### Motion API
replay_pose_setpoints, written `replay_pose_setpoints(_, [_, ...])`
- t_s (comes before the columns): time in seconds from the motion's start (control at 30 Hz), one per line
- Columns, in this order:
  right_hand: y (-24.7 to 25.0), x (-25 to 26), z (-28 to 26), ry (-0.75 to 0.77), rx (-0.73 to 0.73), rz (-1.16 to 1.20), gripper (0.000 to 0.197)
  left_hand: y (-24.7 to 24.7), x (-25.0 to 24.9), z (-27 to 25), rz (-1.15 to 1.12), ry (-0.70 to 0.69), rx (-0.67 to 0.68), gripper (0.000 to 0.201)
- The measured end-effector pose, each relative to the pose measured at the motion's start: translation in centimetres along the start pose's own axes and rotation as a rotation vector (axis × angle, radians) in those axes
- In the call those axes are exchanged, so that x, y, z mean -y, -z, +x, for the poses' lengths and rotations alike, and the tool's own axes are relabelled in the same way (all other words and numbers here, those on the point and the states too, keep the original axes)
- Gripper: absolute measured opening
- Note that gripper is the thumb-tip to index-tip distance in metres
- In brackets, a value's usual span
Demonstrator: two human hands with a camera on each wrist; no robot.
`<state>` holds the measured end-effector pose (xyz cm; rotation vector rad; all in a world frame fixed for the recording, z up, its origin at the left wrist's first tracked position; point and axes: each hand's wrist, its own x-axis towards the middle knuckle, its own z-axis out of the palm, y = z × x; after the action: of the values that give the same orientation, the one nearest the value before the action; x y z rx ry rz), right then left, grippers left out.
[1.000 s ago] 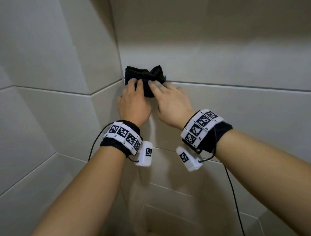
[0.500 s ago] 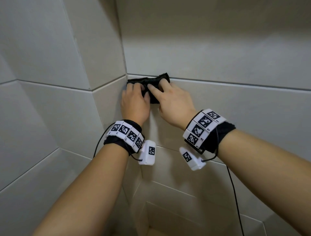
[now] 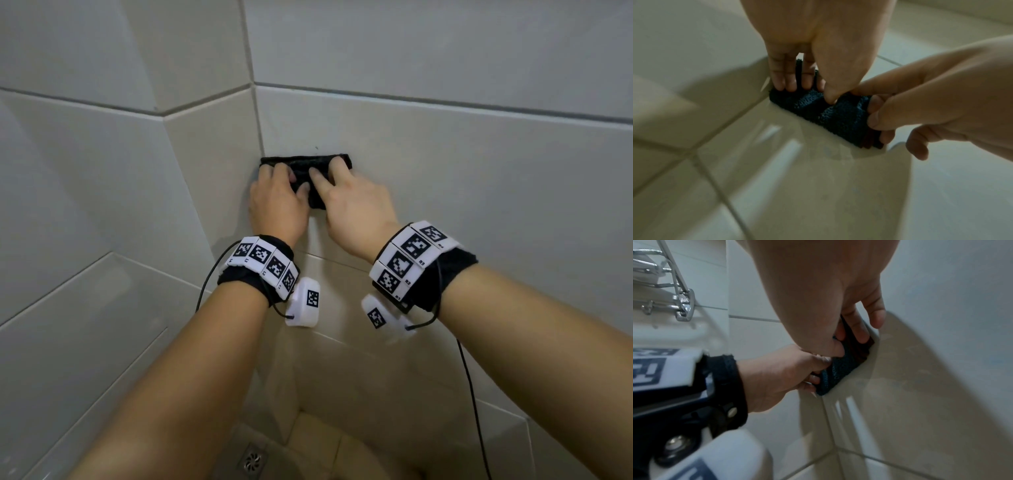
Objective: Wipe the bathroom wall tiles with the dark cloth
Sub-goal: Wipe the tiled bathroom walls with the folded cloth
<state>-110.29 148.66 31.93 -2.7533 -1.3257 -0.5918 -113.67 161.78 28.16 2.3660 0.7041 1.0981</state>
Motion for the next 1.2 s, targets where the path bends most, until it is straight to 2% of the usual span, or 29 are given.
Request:
replay_pose_setpoints(0.3, [-4.6, 0.9, -1.2, 0.028, 0.089, 0.02, 0.063, -3.0, 3.1, -3.0, 0.002, 0.077, 0.056, 0.019])
replay_pose_setpoints(0.63, [-9.6, 1.6, -3.1, 0.054, 0.197, 0.022, 0.064, -6.2, 6.1, -6.2, 0.012, 0.176, 0.181, 0.017])
replay_pose_setpoints(0.9, [-7.8, 1.5, -3.0, 0.03, 0.17, 0.042, 0.064, -5.9, 5.2, -5.9, -0.027, 0.177, 0.165, 0.016])
replay_pose_setpoints(1.2, [-0.7, -0.6, -0.4, 0.032, -0.03, -0.014, 0.067, -1.3, -0.5, -1.3, -0.039, 0.087, 0.034, 0.017])
